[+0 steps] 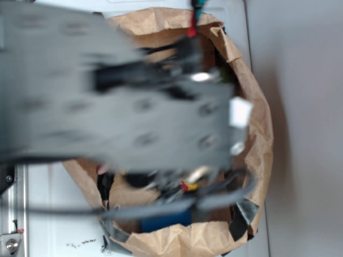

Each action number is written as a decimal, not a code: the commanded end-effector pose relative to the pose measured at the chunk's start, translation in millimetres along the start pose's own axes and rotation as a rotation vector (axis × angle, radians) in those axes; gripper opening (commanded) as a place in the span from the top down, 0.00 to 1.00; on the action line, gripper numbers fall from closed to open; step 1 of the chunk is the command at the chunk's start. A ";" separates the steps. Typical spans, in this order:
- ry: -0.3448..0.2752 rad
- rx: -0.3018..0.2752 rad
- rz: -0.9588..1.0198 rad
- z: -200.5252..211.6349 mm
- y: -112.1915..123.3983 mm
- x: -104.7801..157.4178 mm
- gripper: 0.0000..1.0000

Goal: Grab the green block.

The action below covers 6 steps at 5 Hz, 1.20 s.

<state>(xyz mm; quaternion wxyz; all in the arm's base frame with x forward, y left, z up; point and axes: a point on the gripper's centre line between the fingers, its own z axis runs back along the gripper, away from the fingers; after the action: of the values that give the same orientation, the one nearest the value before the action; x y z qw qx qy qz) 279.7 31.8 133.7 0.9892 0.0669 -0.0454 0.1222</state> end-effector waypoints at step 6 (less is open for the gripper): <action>-0.120 -0.180 0.058 -66.3 27.3 16.8 0.00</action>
<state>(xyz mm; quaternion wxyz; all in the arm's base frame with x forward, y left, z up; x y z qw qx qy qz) 288.4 62.9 61.5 0.9866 -0.0141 -0.0960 0.1309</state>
